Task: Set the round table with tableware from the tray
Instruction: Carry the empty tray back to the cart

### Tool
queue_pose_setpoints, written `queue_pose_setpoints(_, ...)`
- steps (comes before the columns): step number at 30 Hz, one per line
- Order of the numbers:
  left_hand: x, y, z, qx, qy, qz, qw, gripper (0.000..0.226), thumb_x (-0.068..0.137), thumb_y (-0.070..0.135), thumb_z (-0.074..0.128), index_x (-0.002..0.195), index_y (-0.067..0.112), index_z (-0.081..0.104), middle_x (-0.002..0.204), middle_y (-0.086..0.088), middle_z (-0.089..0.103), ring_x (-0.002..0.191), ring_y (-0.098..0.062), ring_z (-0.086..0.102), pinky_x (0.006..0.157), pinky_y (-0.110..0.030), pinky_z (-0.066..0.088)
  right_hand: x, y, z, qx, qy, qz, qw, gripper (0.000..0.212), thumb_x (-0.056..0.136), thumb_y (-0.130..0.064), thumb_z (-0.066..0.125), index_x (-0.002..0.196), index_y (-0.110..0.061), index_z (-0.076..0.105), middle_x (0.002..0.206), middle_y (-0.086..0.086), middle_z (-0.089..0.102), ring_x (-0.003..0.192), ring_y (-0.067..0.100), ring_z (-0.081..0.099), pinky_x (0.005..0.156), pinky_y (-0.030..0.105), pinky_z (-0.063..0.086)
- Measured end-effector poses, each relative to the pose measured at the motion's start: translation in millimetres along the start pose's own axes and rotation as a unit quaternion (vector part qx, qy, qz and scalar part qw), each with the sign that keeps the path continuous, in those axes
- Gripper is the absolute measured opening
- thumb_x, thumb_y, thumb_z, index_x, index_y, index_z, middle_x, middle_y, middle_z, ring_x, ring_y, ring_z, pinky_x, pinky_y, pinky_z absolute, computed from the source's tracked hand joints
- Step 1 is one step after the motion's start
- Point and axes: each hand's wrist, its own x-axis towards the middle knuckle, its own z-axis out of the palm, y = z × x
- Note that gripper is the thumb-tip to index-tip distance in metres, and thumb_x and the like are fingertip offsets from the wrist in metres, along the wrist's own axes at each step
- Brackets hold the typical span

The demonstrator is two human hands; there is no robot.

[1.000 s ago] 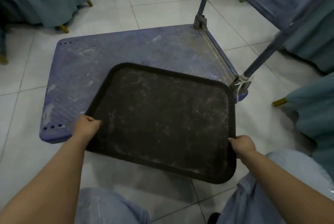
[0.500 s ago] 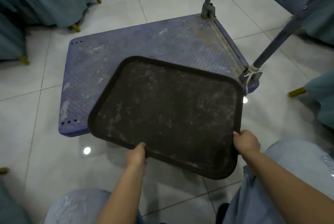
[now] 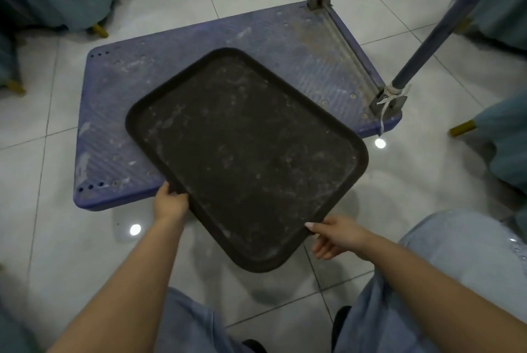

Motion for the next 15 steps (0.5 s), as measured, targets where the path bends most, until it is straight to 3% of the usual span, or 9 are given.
queue_pose_setpoints(4, 9, 0, -13, 0.098, -0.038, 0.024, 0.994, 0.038, 0.089, 0.009, 0.063, 0.126, 0.011, 0.058, 0.117, -0.009, 0.064, 0.109, -0.032, 0.059, 0.091, -0.040, 0.047, -6, -22, -15, -0.154, -0.053, -0.009, 0.987, 0.047, 0.097, -0.050, 0.048, 0.092, -0.007, 0.065, 0.065, 0.008, 0.071, 0.057, 0.017, 0.069, 0.054, 0.026, 0.055)
queue_pose_setpoints(5, 6, 1, -11, 0.094, -0.058, 0.006, 0.994, 0.034, 0.088, 0.011, 0.064, 0.122, 0.009, 0.060, 0.116, -0.011, 0.065, 0.106, -0.033, 0.061, 0.090, -0.042, 0.050, -5, -32, -24, -0.173, -0.025, -0.043, 0.984, 0.045, 0.097, -0.049, 0.050, 0.087, -0.008, 0.066, 0.062, 0.005, 0.069, 0.055, 0.016, 0.068, 0.053, 0.025, 0.054)
queue_pose_setpoints(7, -5, 1, -7, 0.070, -0.114, -0.061, 0.989, 0.026, 0.089, 0.012, 0.065, 0.115, 0.011, 0.060, 0.111, -0.013, 0.065, 0.098, -0.032, 0.062, 0.079, -0.042, 0.053, 1, -55, -46, -0.195, 0.108, -0.138, 0.965, 0.036, 0.095, -0.046, 0.055, 0.079, -0.015, 0.065, 0.061, 0.001, 0.067, 0.058, 0.015, 0.067, 0.055, 0.028, 0.055)
queue_pose_setpoints(9, -14, 0, -4, 0.067, -0.158, -0.101, 0.980, 0.029, 0.090, 0.009, 0.064, 0.117, 0.014, 0.057, 0.109, -0.012, 0.063, 0.098, -0.033, 0.063, 0.077, -0.042, 0.055, 9, -79, -72, -0.257, 0.291, -0.214, 0.896, 0.029, 0.094, -0.044, 0.056, 0.079, -0.019, 0.060, 0.071, 0.000, 0.065, 0.068, 0.018, 0.064, 0.062, 0.032, 0.051)
queue_pose_setpoints(11, -19, -3, -6, 0.088, -0.182, -0.112, 0.973, 0.032, 0.089, 0.005, 0.064, 0.118, 0.012, 0.055, 0.109, -0.014, 0.064, 0.099, -0.035, 0.064, 0.083, -0.047, 0.056, 20, -95, -98, -0.388, 0.428, -0.238, 0.781, 0.026, 0.094, -0.042, 0.055, 0.093, -0.017, 0.060, 0.091, 0.008, 0.065, 0.084, 0.025, 0.060, 0.071, 0.035, 0.046)
queue_pose_setpoints(12, -21, -4, -9, 0.104, -0.195, -0.121, 0.968, 0.031, 0.089, 0.004, 0.065, 0.117, 0.011, 0.053, 0.105, -0.014, 0.065, 0.095, -0.036, 0.066, 0.080, -0.046, 0.057, 27, -100, -110, -0.448, 0.459, -0.227, 0.733, 0.031, 0.095, -0.043, 0.053, 0.102, -0.013, 0.061, 0.101, 0.014, 0.064, 0.092, 0.031, 0.058, 0.077, 0.040, 0.046)
queue_pose_setpoints(13, -23, -4, -11, 0.121, -0.210, -0.133, 0.961, 0.029, 0.088, 0.004, 0.065, 0.113, 0.011, 0.053, 0.099, -0.014, 0.066, 0.089, -0.034, 0.068, 0.072, -0.042, 0.059, 35, -101, -121, -0.490, 0.471, -0.203, 0.705, 0.039, 0.095, -0.044, 0.051, 0.109, -0.009, 0.060, 0.108, 0.018, 0.063, 0.099, 0.036, 0.057, 0.082, 0.042, 0.046)
queue_pose_setpoints(15, -28, -6, -13, 0.121, -0.231, -0.159, 0.952, 0.021, 0.087, 0.000, 0.066, 0.103, 0.010, 0.056, 0.089, -0.013, 0.068, 0.076, -0.029, 0.070, 0.053, -0.033, 0.057, 45, -98, -132, -0.486, 0.465, -0.153, 0.724, 0.046, 0.095, -0.047, 0.048, 0.114, -0.006, 0.057, 0.114, 0.021, 0.061, 0.104, 0.039, 0.057, 0.084, 0.044, 0.047)
